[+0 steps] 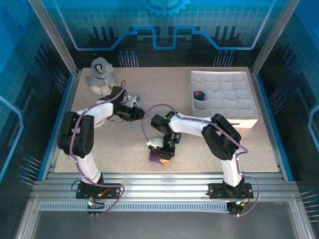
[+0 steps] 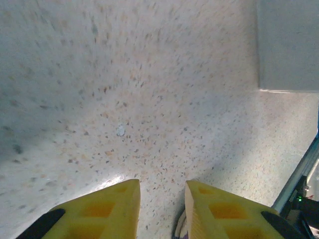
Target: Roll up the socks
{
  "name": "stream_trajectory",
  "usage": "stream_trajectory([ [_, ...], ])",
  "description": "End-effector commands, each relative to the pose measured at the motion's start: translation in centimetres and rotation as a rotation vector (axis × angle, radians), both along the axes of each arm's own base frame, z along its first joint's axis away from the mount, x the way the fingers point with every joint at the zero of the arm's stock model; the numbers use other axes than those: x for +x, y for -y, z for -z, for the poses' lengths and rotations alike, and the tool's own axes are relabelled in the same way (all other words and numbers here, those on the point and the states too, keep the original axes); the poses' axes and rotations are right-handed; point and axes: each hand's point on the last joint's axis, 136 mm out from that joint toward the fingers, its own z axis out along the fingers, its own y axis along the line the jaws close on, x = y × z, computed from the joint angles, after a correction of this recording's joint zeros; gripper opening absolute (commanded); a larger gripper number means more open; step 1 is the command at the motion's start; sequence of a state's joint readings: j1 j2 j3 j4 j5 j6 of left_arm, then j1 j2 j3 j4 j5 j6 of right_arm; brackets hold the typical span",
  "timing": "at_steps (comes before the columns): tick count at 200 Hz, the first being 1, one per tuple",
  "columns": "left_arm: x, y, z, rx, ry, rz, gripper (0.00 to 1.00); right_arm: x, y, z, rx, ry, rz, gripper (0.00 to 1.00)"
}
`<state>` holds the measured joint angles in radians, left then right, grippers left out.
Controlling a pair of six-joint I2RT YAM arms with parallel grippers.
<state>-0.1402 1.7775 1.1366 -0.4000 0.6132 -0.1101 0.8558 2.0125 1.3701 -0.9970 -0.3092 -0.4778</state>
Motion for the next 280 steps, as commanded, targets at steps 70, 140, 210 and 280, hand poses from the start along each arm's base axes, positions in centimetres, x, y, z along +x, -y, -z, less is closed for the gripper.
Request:
stream_trajectory([
  [70, -9.2, -0.6, -9.1, 0.204, 0.734, 0.368, 0.32, 3.8, 3.5, 4.7, -0.156, 0.093, 0.02, 0.0],
  [140, -16.3, 5.2, -8.2, 0.382, 1.072, 0.696, 0.34, 3.9, 3.6, 5.0, -0.17, 0.082, 0.021, 0.0],
  [210, -19.6, 8.4, -1.6, 0.765, 1.165, 0.935, 0.35, 3.8, 3.9, 5.1, -0.172, 0.028, 0.04, 0.0],
  [280, -17.9, 8.6, 2.3, 0.831, 1.145, 0.882, 0.49, 3.4, 3.8, 4.8, -0.157, -0.003, 0.038, 0.0],
])
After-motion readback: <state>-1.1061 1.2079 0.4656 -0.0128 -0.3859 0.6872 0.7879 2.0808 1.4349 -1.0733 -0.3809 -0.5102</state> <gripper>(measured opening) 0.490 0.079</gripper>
